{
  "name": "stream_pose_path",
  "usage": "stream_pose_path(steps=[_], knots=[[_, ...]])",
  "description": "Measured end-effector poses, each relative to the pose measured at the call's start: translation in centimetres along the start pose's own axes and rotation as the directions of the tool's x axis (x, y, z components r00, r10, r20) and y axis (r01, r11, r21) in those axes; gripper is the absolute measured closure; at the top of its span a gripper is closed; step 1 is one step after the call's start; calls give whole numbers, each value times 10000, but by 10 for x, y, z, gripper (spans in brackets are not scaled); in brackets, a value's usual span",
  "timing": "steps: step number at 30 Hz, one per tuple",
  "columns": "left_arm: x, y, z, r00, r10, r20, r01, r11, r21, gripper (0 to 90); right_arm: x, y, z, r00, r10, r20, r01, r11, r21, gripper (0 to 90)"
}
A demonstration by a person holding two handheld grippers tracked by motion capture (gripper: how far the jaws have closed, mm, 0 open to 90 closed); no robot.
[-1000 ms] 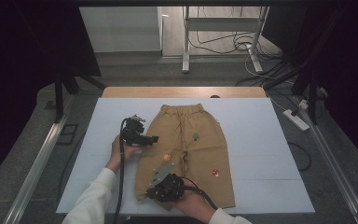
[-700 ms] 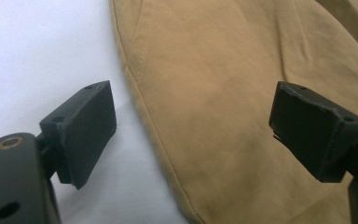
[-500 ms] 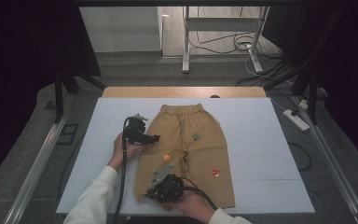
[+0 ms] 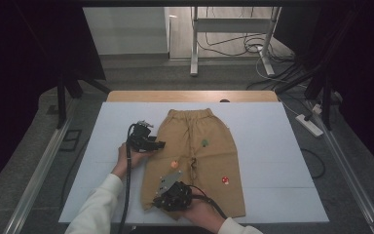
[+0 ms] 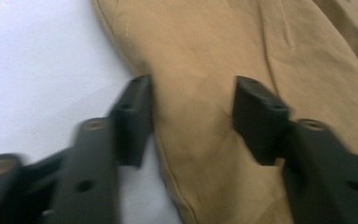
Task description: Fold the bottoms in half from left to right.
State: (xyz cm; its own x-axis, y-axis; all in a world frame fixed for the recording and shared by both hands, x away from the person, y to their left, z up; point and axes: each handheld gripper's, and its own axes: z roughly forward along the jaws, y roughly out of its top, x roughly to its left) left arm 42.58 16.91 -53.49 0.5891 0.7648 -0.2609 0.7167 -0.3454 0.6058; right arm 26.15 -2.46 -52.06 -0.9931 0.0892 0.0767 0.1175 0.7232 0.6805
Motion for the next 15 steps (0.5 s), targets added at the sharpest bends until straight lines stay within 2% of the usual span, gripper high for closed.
stream_pose_path(steps=[3, 6, 15], knots=[[0, -1, 0, 9997, -53, 232, 51, 10000, 77, 682, 0, 0, 0, 10000, -11, -5, 11, 10000, 21, 850], [0, -1, 1, 9989, -126, 442, 120, 9998, 131, 786, 0, 0, 0, 10000, -17, -23, 17, 10000, 16, 849], [-1, -1, 0, 9973, -106, 723, 96, 9999, 141, 836, 0, 0, -1, 10000, -32, 3, 32, 10000, 15, 848]])
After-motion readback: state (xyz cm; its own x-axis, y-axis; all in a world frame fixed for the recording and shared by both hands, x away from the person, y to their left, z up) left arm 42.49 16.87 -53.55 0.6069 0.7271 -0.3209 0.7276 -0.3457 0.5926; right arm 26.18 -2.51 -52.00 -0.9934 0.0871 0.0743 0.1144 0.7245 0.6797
